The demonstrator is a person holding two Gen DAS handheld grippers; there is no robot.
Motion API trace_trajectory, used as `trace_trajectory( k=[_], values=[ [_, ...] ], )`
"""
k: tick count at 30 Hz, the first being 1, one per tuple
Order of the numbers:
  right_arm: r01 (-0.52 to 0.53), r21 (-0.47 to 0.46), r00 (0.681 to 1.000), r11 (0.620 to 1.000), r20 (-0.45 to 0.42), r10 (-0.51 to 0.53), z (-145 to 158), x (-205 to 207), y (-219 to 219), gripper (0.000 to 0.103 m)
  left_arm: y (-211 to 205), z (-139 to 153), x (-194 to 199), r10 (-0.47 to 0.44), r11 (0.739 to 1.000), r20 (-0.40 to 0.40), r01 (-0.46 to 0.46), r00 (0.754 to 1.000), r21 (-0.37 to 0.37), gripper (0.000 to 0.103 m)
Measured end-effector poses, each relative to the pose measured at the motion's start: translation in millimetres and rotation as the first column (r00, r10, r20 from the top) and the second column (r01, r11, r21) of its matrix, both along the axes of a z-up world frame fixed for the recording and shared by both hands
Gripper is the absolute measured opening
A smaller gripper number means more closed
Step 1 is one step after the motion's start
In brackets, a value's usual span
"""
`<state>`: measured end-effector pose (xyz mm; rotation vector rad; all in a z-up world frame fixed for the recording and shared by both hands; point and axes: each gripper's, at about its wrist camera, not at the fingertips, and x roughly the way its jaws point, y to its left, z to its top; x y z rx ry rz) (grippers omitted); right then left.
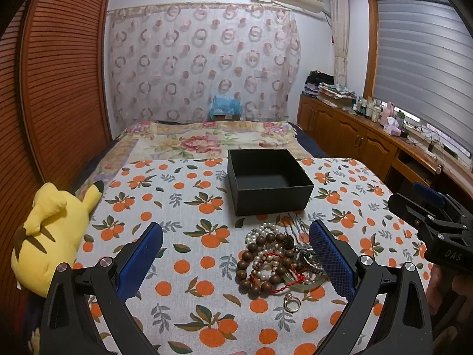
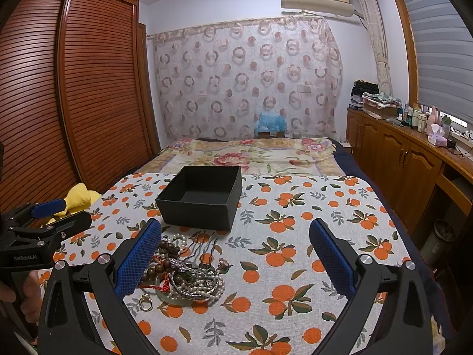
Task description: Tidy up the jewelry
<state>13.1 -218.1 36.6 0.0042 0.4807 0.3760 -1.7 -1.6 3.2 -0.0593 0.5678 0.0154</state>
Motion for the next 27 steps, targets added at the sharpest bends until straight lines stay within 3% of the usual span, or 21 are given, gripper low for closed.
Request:
trace_trajectory(
  k=[27],
  values=[
    [0.0, 0.004, 1.0, 1.0, 0.002, 0.0, -0.4, -0.6, 0.0, 0.101, -1.1, 5.5, -0.4, 0.0, 1.0, 0.006, 0.0, 1.0, 0.0, 0.096]
  ],
)
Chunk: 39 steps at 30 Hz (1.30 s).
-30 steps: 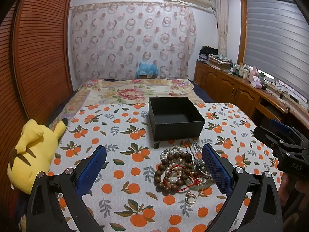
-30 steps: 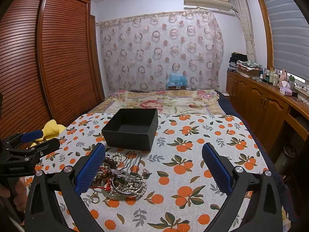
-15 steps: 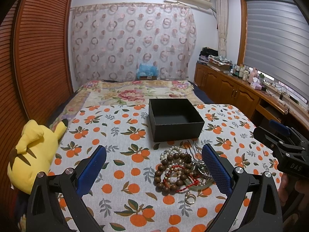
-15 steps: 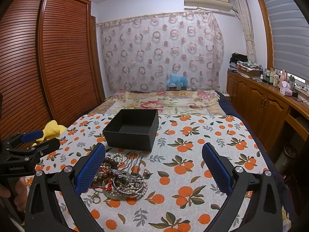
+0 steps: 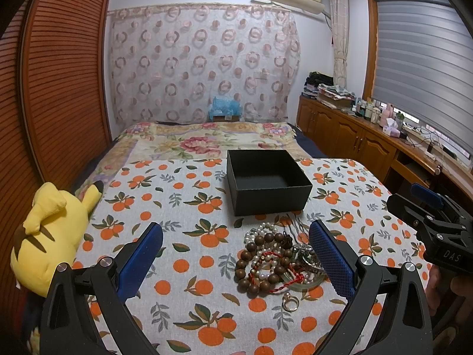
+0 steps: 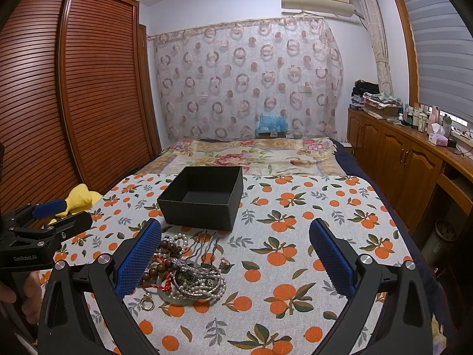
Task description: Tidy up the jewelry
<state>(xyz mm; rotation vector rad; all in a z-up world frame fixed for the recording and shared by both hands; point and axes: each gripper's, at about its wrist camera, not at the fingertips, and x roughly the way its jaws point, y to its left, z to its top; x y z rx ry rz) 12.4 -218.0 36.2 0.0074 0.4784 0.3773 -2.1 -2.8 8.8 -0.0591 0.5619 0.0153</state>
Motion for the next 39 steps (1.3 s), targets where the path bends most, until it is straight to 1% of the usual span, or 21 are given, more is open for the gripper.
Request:
trace_trajectory(
  k=[5, 26, 29, 31, 35, 36, 38, 39],
  values=[
    [0.0, 0.0, 1.0, 1.0, 0.0, 0.0, -0.4, 0.1, 0.0, 0.101, -1.3, 5.2, -1.5, 0.0, 1.0, 0.003, 0.0, 1.0, 0.0, 0.096],
    [-0.001, 0.002, 1.0, 1.0, 0.001, 0.001, -0.1, 0.1, 1.1, 0.101, 0.0, 2.6, -1.5, 0.001, 1.0, 0.004, -0.001, 1.0, -0.003, 0.096],
    [-0.004, 0.0, 1.0, 1.0, 0.002, 0.004, -0.4, 0.1, 1.6, 0.101, -2.1, 11.4, -4.0, 0.001, 1.0, 0.001, -0.001, 1.0, -0.003, 0.096],
    [-0.004, 0.001, 1.0, 1.0, 0.001, 0.004, -0.5, 0.0, 1.5, 0.101, -1.9, 11.3, -4.3, 0.001, 1.0, 0.002, -0.001, 1.0, -0.004, 0.096],
    [-0.013, 0.0, 1.0, 1.0, -0.007, 0.013, 4.3, 0.2, 12.6, 0.101, -3.1, 8.2, -4.1, 0.0, 1.0, -0.008, 0.0, 1.0, -0.006, 0.096],
    [-0.015, 0.0, 1.0, 1.0, -0.01, 0.015, 2.0, 0.5, 12.9, 0.101, -2.3, -3.8, -1.7, 0.0, 1.0, -0.011, 0.0, 1.0, -0.005, 0.096],
    [-0.026, 0.002, 1.0, 1.0, -0.017, 0.026, -5.9, 9.2, 14.1, 0.101, -1.5, -9.4, 0.2, 0.001, 1.0, -0.027, -0.001, 1.0, -0.007, 0.096],
    [-0.033, 0.004, 0.999, 0.999, -0.017, 0.033, -1.5, 4.2, 11.2, 0.101, 0.1, -12.2, 1.8, -0.001, 1.0, -0.034, 0.0, 0.999, -0.009, 0.096]
  ],
)
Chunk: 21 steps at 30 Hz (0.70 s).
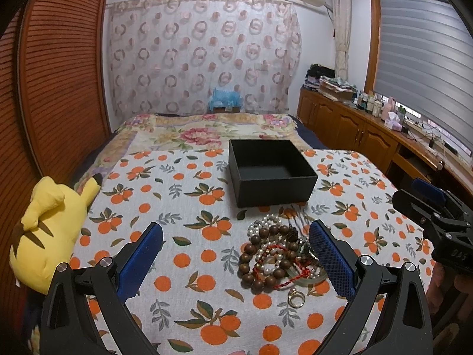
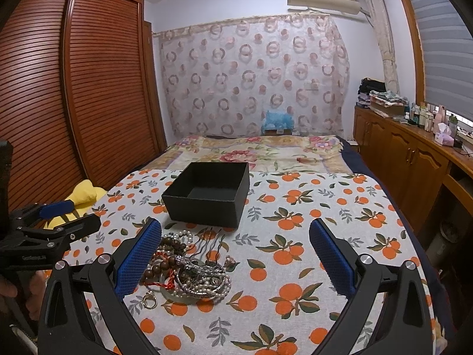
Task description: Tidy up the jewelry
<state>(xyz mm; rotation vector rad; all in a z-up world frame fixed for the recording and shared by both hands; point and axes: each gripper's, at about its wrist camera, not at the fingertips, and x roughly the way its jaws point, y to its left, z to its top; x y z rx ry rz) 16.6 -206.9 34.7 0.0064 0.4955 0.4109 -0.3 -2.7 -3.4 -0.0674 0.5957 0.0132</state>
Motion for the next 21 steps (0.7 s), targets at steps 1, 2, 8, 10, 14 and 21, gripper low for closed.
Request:
trace_trajectory(
  k=[1, 2, 8, 10, 14, 21],
  values=[
    [-0.007, -0.001, 1.0, 1.0, -0.002, 0.007, -2.3, 0.7, -1.6, 0.101, 0.0, -1.7, 0.3, -0.002, 1.0, -0.009, 0.002, 1.0, 0.0, 0.096],
    [-0.011, -0.004, 1.0, 1.0, -0.004, 0.011, -3.3, 1.5, -0.6, 0.101, 2.1, -4.8, 2.6, -0.004, 1.0, -0.019, 0.004, 1.0, 0.002, 0.096],
    [-0.066, -0.014, 0.997, 0.998, -0.037, 0.065, -16.6, 8.0, 2.1, 0.101, 5.2, -22.0, 11.5, -0.021, 0.999, -0.094, 0.024, 0.995, 0.034, 0.096],
    [-0.087, -0.022, 0.995, 0.996, -0.053, 0.086, -21.3, 10.4, 5.0, 0.101, 7.9, -27.0, 13.5, -0.026, 0.999, -0.113, 0.03, 0.993, 0.031, 0.096],
    [-0.124, -0.05, 0.99, 0.991, -0.076, 0.12, -30.6, 13.6, 13.5, 0.101, 14.3, -37.3, 19.0, -0.037, 0.999, -0.157, 0.043, 0.987, 0.032, 0.096],
    [-0.188, -0.096, 0.976, 0.978, -0.13, 0.175, -46.3, 22.9, 25.8, 0.096, 22.9, -51.7, 27.5, -0.101, 0.994, -0.208, 0.105, 0.973, 0.01, 0.096]
  ],
)
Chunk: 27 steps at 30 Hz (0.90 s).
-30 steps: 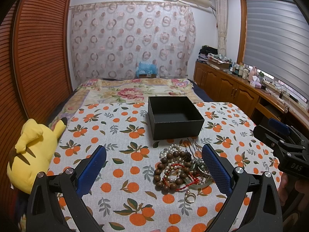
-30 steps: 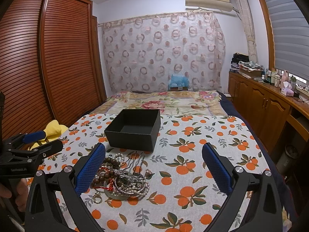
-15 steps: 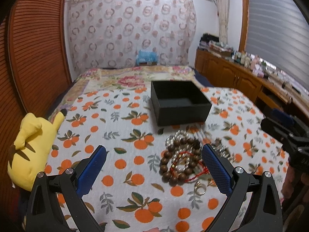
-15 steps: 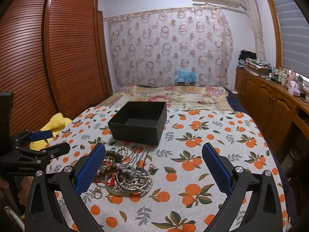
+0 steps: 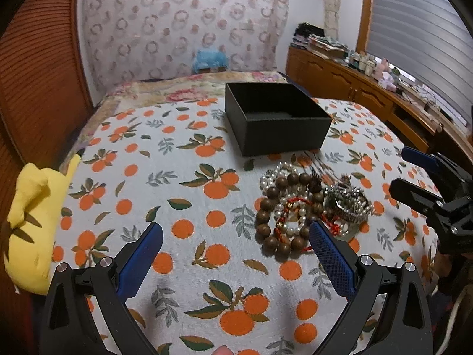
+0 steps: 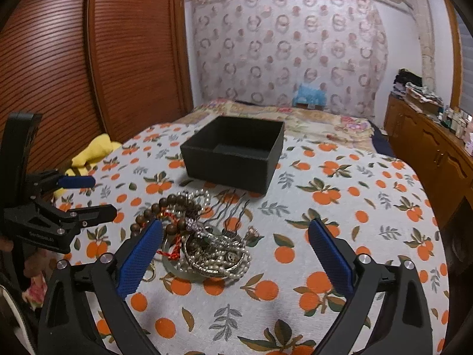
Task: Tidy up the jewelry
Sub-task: 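Grasp the brown bead bracelet with the left tool while the right tool grasps silver hairpins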
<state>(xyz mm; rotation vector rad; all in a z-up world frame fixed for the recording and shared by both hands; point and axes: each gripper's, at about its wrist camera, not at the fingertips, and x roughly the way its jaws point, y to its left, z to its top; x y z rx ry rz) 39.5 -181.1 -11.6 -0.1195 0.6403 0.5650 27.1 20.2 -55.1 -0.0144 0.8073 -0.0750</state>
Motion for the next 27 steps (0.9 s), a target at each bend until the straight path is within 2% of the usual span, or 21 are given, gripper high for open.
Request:
trace_trajectory(
  k=[2, 6, 10, 17, 21, 23, 25, 27],
  values=[
    [-0.014, -0.013, 1.0, 1.0, -0.009, 0.014, -3.7, 2.1, 3.3, 0.096, 2.6, -4.1, 4.4, -0.001, 1.0, -0.023, 0.001, 1.0, 0.008, 0.096],
    [-0.037, -0.031, 0.999, 0.999, -0.028, 0.036, -9.3, 6.2, 8.6, 0.092, 12.2, -8.5, 11.2, -0.032, 0.999, -0.031, 0.031, 0.999, -0.044, 0.096],
    [-0.057, -0.047, 0.997, 0.997, -0.048, 0.054, -14.6, 10.3, 12.9, 0.086, 14.1, -10.6, 19.0, -0.065, 0.996, -0.034, 0.063, 0.997, -0.062, 0.095],
    [-0.091, -0.066, 0.994, 0.994, -0.063, 0.087, -19.5, 12.5, 19.8, 0.084, 3.9, -22.8, 35.9, -0.153, 0.983, -0.085, 0.143, 0.985, -0.117, 0.051],
    [-0.108, -0.074, 0.992, 0.991, -0.069, 0.102, -21.5, 12.2, 22.8, 0.084, 1.2, -27.4, 43.7, -0.172, 0.976, -0.096, 0.156, 0.98, -0.153, 0.038],
    [-0.116, -0.076, 0.991, 0.99, -0.076, 0.111, -22.9, 13.1, 24.2, 0.084, 0.2, -27.5, 48.2, -0.171, 0.975, -0.1, 0.154, 0.98, -0.157, 0.022],
    [-0.124, -0.079, 0.99, 0.989, -0.083, 0.117, -24.5, 15.0, 25.6, 0.083, -3.1, -28.1, 51.2, -0.181, 0.975, -0.102, 0.165, 0.978, -0.147, 0.014],
    [-0.132, -0.078, 0.988, 0.988, -0.09, 0.125, -25.4, 16.9, 26.4, 0.082, -6.8, -30.3, 53.8, -0.188, 0.976, -0.11, 0.173, 0.976, -0.132, 0.013]
  ],
)
